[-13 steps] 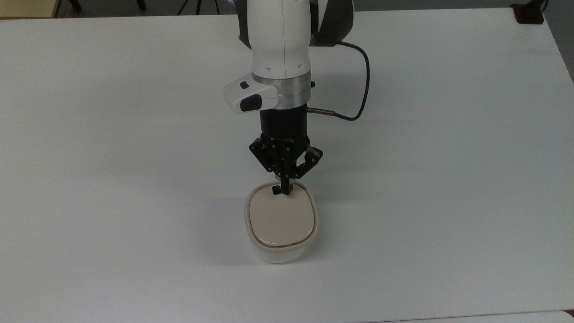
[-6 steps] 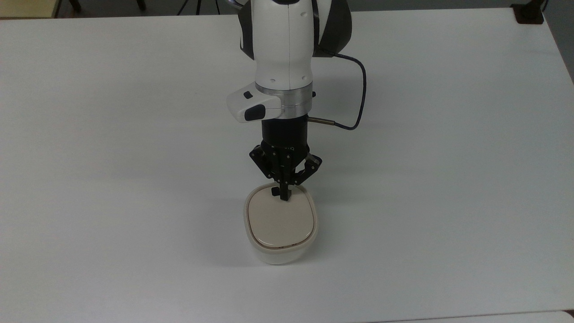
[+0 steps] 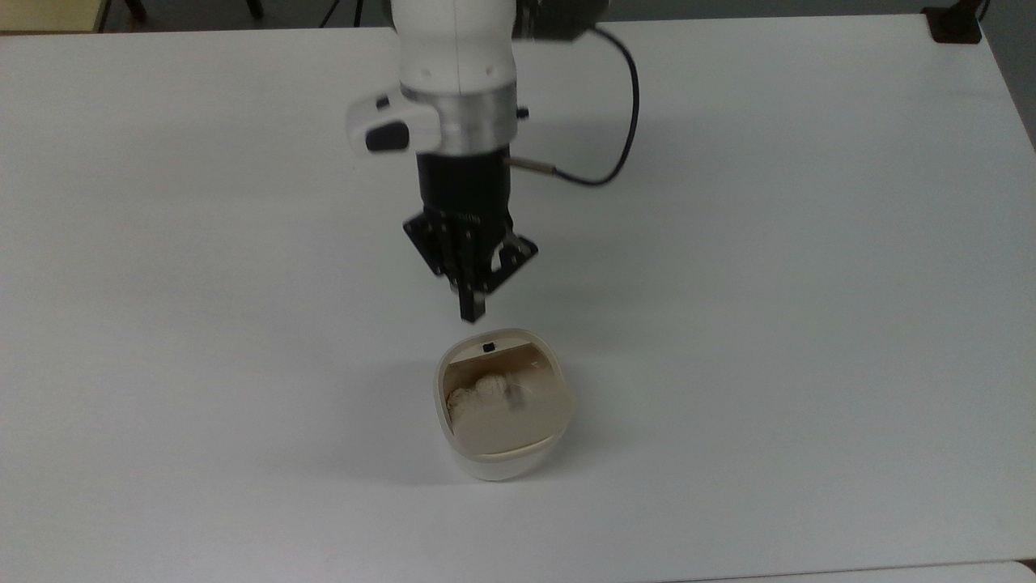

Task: Open the trash bin
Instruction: 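Raise the gripper away from the bin as the lid pops open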

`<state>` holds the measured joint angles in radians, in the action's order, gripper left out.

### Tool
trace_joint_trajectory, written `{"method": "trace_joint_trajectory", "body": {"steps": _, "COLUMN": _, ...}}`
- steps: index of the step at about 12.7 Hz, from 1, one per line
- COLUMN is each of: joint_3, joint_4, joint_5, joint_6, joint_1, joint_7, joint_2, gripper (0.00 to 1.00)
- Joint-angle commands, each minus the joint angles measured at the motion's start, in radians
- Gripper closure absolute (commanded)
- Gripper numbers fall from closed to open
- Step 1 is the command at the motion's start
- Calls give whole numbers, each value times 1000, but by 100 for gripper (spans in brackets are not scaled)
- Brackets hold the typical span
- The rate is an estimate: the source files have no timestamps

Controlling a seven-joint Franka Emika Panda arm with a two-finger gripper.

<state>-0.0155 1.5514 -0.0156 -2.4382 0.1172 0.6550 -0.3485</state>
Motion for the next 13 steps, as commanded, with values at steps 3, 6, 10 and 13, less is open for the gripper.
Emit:
{"method": "trace_joint_trajectory", "body": {"steps": 3, "joint_3": -11, "joint_4": 44, "joint_5": 19, "joint_6": 342, "joint_1": -22, "joint_7": 11, "joint_2": 225, "gripper": 5}}
{"method": "trace_joint_trajectory", "body": {"steps": 6, "joint_3": -9, "joint_4": 76, "joint_5": 19, "joint_6": 580, "joint_1": -34, "joint_7": -137, "joint_2": 346, "gripper": 0}}
{"method": "trace_joint_trajectory", "body": {"steps": 10, "joint_3": -11, "joint_4": 188, "joint_5": 19, "joint_6": 714, "joint_1": -30, "joint_7": -325, "joint_2": 477, "gripper": 0}}
{"method": "trace_joint_trajectory", "body": {"steps": 13, "joint_3": -11, "joint_4": 207, "joint_5": 19, "joint_6": 711, "joint_1": -56, "joint_7": -547, "joint_2": 485, "gripper": 0}}
